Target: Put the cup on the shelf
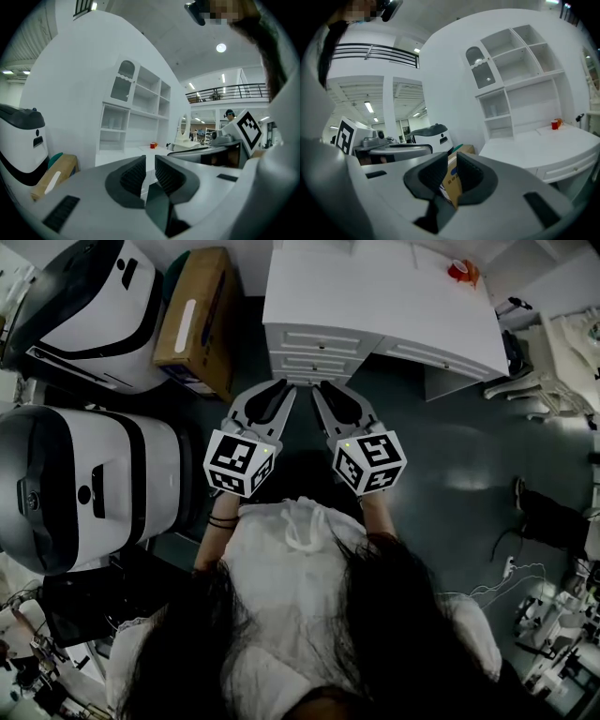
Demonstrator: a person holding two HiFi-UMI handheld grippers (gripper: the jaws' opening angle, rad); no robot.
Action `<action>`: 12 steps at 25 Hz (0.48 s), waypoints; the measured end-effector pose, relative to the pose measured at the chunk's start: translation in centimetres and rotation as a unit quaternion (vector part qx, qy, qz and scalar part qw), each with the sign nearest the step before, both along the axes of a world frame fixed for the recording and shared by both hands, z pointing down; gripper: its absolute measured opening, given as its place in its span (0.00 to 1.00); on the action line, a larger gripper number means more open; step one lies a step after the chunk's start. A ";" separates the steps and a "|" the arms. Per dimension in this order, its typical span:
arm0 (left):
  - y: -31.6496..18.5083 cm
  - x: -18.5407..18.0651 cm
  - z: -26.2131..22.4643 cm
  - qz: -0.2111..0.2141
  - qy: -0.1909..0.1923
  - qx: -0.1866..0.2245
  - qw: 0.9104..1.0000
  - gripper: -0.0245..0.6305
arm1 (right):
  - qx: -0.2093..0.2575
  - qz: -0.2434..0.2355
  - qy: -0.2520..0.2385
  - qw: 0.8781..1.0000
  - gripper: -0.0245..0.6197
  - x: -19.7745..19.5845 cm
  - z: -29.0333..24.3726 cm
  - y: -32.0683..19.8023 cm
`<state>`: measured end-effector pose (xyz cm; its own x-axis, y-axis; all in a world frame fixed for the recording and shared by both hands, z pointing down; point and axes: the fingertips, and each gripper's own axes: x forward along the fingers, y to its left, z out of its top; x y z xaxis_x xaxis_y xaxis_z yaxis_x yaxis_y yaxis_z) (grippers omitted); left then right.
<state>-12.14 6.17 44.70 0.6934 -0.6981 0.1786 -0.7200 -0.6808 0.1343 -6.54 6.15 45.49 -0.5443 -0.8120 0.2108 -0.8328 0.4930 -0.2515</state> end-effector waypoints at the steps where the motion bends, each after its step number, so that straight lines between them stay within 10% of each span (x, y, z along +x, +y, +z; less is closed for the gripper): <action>1: 0.2 0.0 -0.1 0.003 0.002 0.001 1.000 0.12 | 0.001 0.002 0.002 1.000 0.15 0.0 -0.1 0.3; 12: 1.2 0.2 -1.0 0.008 0.016 0.011 1.000 0.12 | 0.009 0.002 0.020 1.000 0.14 -0.3 -0.7 1.6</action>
<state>-11.97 7.41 43.73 0.7092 -0.6910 0.1402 -0.7050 -0.6948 0.1421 -6.83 7.75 44.75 -0.5320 -0.8185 0.2169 -0.8443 0.4935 -0.2087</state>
